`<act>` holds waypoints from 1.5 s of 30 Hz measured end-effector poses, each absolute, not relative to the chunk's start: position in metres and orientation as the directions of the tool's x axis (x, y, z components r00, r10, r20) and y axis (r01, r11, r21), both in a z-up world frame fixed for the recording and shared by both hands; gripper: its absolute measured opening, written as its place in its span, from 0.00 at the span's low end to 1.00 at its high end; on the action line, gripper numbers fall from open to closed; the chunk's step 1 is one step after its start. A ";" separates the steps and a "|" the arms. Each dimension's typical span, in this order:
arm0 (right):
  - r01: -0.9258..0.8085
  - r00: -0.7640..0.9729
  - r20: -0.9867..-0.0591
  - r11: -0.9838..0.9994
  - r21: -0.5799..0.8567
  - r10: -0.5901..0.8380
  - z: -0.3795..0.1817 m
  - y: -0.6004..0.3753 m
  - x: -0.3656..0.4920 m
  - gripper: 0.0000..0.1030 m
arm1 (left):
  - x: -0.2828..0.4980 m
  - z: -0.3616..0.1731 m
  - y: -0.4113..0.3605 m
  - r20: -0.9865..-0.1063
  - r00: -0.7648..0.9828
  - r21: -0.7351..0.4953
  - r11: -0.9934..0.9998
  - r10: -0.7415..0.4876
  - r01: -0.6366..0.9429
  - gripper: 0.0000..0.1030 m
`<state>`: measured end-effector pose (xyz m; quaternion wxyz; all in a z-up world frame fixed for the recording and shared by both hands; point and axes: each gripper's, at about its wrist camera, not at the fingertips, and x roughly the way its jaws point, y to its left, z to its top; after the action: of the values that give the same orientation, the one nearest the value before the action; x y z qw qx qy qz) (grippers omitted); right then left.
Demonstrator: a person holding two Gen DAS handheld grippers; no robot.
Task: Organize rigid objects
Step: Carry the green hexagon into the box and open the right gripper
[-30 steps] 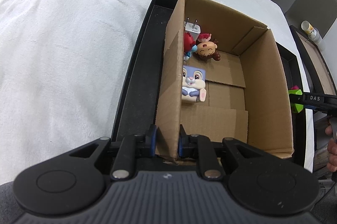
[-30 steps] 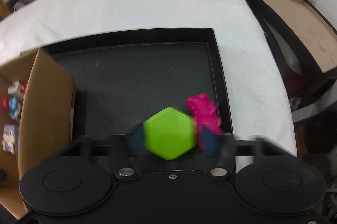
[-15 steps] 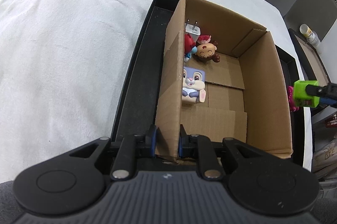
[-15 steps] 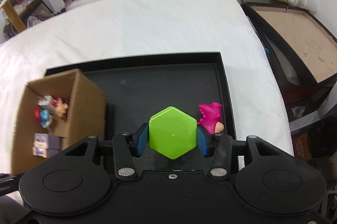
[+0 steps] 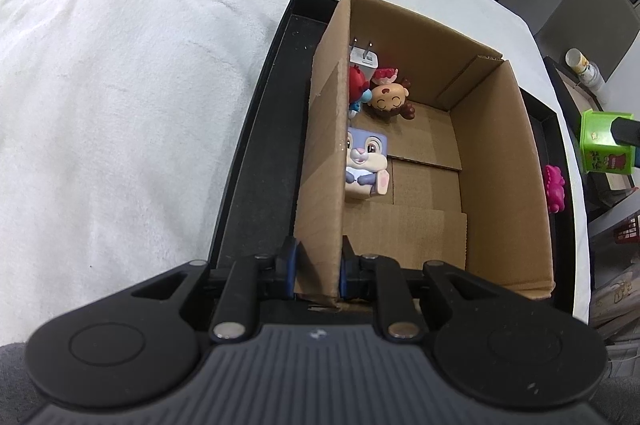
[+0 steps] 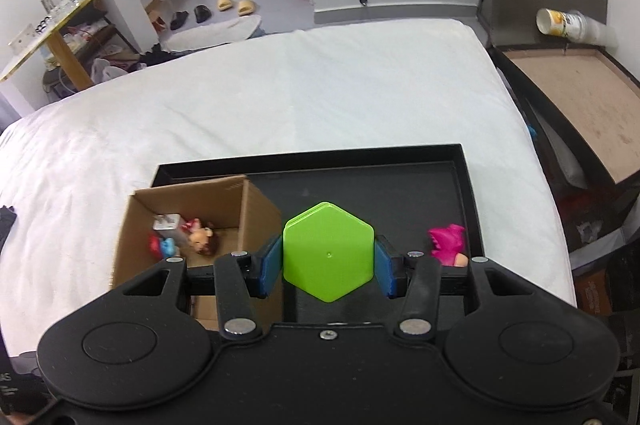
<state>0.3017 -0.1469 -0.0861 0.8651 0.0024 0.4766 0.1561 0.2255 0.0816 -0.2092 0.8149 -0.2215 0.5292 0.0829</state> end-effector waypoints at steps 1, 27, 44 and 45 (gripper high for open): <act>-0.273 0.497 -0.822 0.949 0.155 0.277 -0.084 -0.145 0.301 0.45 | 0.225 -0.209 0.082 -0.899 0.427 -0.275 0.887 -0.100 -0.371 0.18; -0.370 0.454 -0.819 0.911 0.184 0.350 -0.079 -0.059 0.286 0.46 | 0.221 -0.211 0.088 -0.885 0.446 -0.310 0.888 -0.138 -0.339 0.19; -0.396 0.375 -0.866 0.902 0.174 0.331 -0.120 -0.016 0.293 0.46 | 0.224 -0.213 0.090 -0.883 0.442 -0.326 0.884 -0.158 -0.336 0.19; -0.399 0.373 -0.870 0.902 0.164 0.323 -0.123 -0.014 0.294 0.46 | 0.224 -0.213 0.091 -0.883 0.442 -0.329 0.881 -0.159 -0.339 0.19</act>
<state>0.2940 -0.0141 -0.1230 0.8277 -0.0366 0.5157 0.2181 0.2238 0.0910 -0.2134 0.8154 -0.2373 0.5252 0.0552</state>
